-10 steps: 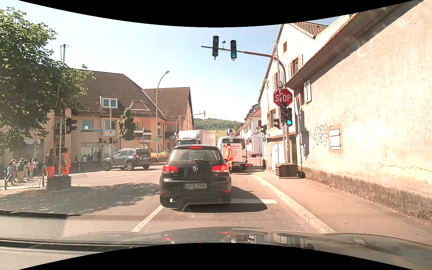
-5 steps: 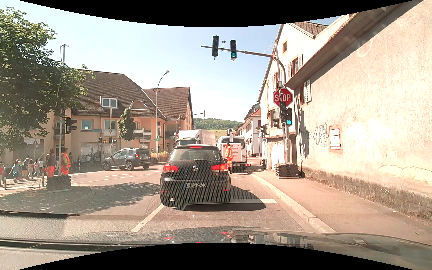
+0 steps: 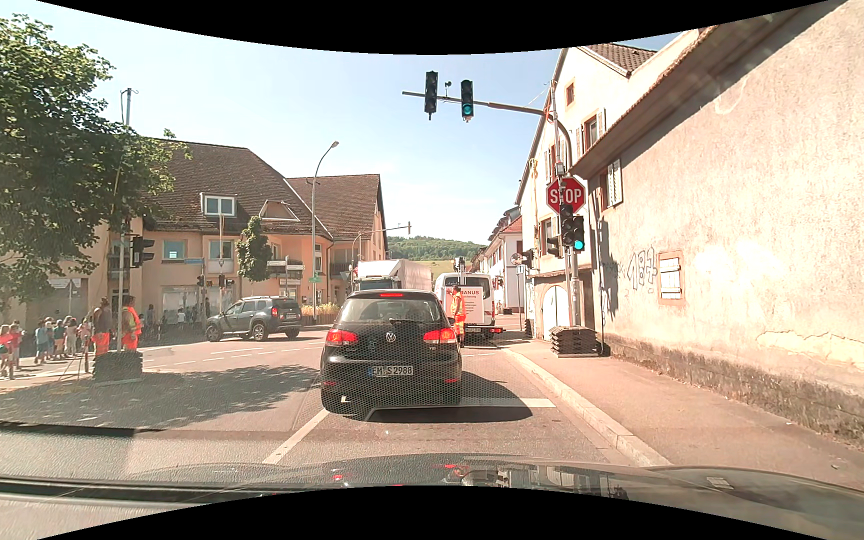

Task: Follow the waypoints while adhering to traffic rules and regulations

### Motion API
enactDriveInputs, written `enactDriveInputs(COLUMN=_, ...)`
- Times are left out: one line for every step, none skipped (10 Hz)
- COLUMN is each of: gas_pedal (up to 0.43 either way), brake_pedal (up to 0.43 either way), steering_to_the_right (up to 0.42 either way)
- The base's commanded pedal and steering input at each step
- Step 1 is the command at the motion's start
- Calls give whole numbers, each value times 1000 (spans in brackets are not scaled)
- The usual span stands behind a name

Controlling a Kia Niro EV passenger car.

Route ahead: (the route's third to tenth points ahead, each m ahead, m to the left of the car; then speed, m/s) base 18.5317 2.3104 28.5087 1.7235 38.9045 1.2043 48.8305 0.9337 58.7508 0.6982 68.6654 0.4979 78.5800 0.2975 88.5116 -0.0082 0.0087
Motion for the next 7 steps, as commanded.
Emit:
enactDriveInputs(gas_pedal=0, brake_pedal=256, steering_to_the_right=-7)
enactDriveInputs(gas_pedal=0, brake_pedal=256, steering_to_the_right=-7)
enactDriveInputs(gas_pedal=0, brake_pedal=256, steering_to_the_right=-7)
enactDriveInputs(gas_pedal=0, brake_pedal=256, steering_to_the_right=-7)
enactDriveInputs(gas_pedal=0, brake_pedal=250, steering_to_the_right=-7)
enactDriveInputs(gas_pedal=0, brake_pedal=250, steering_to_the_right=-7)
enactDriveInputs(gas_pedal=0, brake_pedal=256, steering_to_the_right=-7)
